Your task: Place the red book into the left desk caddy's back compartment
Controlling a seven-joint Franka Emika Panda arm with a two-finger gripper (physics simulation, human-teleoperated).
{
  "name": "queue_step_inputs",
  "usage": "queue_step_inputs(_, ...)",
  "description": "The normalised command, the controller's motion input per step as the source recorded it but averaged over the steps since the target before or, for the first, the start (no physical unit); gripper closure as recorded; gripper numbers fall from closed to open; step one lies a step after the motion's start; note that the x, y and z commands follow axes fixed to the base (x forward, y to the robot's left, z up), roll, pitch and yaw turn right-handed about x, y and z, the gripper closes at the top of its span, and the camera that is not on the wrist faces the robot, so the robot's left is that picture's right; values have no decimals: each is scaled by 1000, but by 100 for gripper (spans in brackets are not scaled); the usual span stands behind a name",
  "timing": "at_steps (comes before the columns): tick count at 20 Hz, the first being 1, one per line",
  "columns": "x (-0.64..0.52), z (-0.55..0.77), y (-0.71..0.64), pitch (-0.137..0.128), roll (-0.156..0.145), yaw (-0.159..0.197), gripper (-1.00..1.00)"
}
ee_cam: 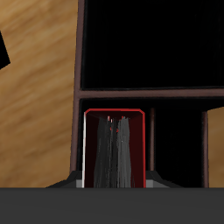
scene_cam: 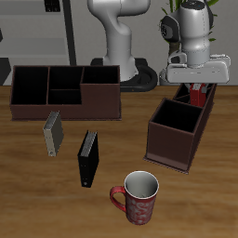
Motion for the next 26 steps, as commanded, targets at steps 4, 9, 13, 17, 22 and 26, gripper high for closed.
queue_step_inputs(4, 107, -128, -36, 22, -13, 1, 100)
queue_step_inputs(9, 104, -185, -25, 28, -8, 8, 100)
queue_step_inputs(13, 96, -227, 3, 45, -9, -3, 100)
queue_step_inputs(17, 50, -240, 49, 41, 1, 9, 100)
queue_step_inputs(22, 41, -309, 62, 113, 19, -25, 100)
queue_step_inputs(26, 27, -175, 54, 86, 25, -28, -100)
